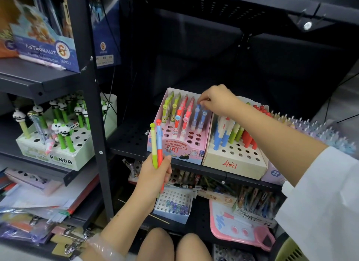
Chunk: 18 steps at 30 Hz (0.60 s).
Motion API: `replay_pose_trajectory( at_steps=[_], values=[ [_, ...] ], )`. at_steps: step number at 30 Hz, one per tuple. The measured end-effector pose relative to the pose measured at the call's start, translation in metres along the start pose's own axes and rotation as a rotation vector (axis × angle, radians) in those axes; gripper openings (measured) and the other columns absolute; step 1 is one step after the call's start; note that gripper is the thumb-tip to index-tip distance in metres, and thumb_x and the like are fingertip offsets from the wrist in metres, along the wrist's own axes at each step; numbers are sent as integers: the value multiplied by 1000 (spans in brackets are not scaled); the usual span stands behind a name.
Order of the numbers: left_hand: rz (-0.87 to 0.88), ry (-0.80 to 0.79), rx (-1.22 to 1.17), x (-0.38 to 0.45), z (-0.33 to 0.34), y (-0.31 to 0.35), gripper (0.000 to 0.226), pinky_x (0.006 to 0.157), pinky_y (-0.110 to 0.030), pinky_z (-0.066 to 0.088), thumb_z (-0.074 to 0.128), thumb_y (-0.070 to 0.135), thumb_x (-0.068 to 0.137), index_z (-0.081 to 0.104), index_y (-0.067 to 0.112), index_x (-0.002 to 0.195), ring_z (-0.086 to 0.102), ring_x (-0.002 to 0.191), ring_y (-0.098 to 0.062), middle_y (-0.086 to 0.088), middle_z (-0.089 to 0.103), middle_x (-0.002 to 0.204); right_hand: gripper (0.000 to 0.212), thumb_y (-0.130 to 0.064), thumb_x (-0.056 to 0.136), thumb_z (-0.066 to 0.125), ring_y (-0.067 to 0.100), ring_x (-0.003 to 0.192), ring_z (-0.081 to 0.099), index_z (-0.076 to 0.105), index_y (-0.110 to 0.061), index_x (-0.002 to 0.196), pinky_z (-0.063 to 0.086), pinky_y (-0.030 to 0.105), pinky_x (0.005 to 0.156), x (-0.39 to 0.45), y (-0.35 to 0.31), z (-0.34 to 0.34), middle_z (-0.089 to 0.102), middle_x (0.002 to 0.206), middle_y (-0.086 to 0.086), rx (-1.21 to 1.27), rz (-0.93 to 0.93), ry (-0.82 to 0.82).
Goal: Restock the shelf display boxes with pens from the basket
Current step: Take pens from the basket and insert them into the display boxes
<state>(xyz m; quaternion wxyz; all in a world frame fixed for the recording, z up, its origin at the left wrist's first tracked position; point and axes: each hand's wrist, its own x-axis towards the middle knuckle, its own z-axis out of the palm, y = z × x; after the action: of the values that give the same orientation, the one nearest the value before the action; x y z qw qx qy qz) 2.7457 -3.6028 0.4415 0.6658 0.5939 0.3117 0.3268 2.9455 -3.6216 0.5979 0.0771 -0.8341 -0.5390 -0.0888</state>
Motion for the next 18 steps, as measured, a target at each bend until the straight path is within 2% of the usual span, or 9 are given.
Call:
replay_pose_trajectory(
  at_steps=[2, 5, 9, 11, 14, 16, 18],
  values=[
    [-3, -5, 3, -1, 1, 0, 17, 36, -16, 33, 51, 25, 94, 52, 14, 80, 42, 41, -3, 10, 53, 52, 27, -15, 95, 48, 21, 104, 59, 66, -14, 115, 49, 31, 88, -1, -1, 1, 64, 118, 6, 3, -13, -9],
    [4, -9, 4, -3, 2, 2, 17, 36, -17, 33, 50, 24, 94, 51, 14, 80, 42, 42, -3, 10, 52, 52, 30, -14, 97, 45, 23, 107, 59, 62, -14, 121, 46, 29, 85, 0, 1, 1, 60, 124, 7, 40, 8, 60],
    [18, -14, 8, -5, 2, 5, 18, 36, -16, 34, 51, 25, 94, 52, 14, 80, 42, 41, -3, 10, 53, 52, 30, -14, 96, 44, 21, 108, 58, 63, -13, 120, 43, 24, 81, -2, 4, 0, 61, 124, 6, 6, -22, -28],
    [40, -27, 22, -7, 3, 7, 19, 36, -16, 34, 51, 28, 93, 53, 15, 80, 43, 41, -2, 10, 53, 52, 31, -16, 96, 44, 20, 106, 59, 61, -14, 122, 45, 26, 82, -8, 1, -5, 62, 121, 6, 60, -23, 31],
    [78, -60, 44, -9, 6, 11, 23, 36, -14, 34, 52, 31, 92, 54, 12, 79, 42, 40, -1, 10, 51, 49, 26, -21, 96, 47, 15, 96, 61, 64, -16, 115, 50, 32, 86, -24, -13, -10, 66, 107, 2, 186, -69, 180],
    [87, -89, 53, -9, 10, 16, 26, 36, -13, 34, 50, 32, 93, 54, 11, 77, 41, 38, 0, 10, 49, 45, 25, -28, 95, 49, 11, 87, 61, 66, -17, 110, 51, 31, 82, -42, -26, -9, 68, 95, -2, 258, -122, 138],
    [87, -114, 47, -10, 16, 19, 28, 36, -15, 32, 47, 34, 94, 54, 14, 75, 39, 38, -1, 9, 48, 44, 26, -34, 94, 51, 8, 79, 63, 63, -18, 111, 52, 25, 74, -61, -38, -3, 67, 83, -7, 375, -141, 9]
  ],
)
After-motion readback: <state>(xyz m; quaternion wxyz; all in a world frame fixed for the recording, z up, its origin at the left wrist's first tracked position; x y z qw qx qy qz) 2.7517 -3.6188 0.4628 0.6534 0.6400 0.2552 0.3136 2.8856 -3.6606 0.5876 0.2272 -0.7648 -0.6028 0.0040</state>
